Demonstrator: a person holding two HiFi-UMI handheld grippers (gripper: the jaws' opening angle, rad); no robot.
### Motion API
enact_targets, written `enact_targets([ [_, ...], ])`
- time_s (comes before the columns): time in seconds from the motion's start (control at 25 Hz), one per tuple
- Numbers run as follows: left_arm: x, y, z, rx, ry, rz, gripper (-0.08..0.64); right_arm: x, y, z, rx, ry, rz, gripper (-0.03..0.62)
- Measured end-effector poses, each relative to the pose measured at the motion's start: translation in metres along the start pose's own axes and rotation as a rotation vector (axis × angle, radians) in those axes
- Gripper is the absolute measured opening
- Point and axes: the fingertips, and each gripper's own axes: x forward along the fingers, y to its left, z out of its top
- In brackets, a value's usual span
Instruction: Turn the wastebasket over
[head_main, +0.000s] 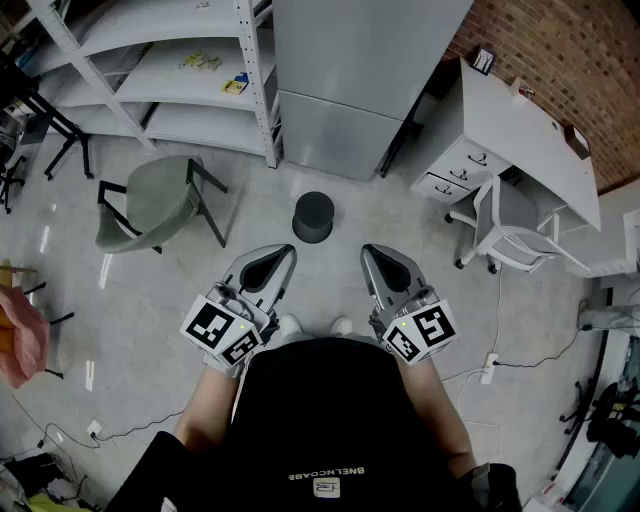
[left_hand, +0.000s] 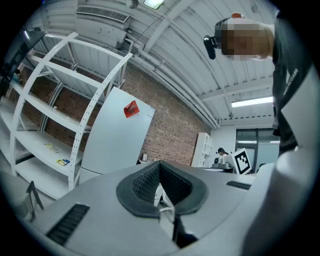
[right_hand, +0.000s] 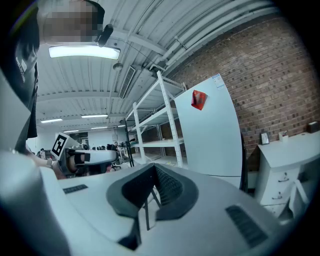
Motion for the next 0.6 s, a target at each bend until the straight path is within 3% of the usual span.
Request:
enact_targets([
  [0.4, -0.012, 0.032, -0.003, 0.010, 0.049, -0.025, 0.012, 0.030, 0.018, -0.013, -0.027, 0.058, -0.021, 0.008],
  [0.6, 0.002, 0.044, -0.012, -0.016, 0.074, -0.002, 0.012, 0.039, 0.005, -0.014, 0.000, 0.056, -0.011, 0.009],
])
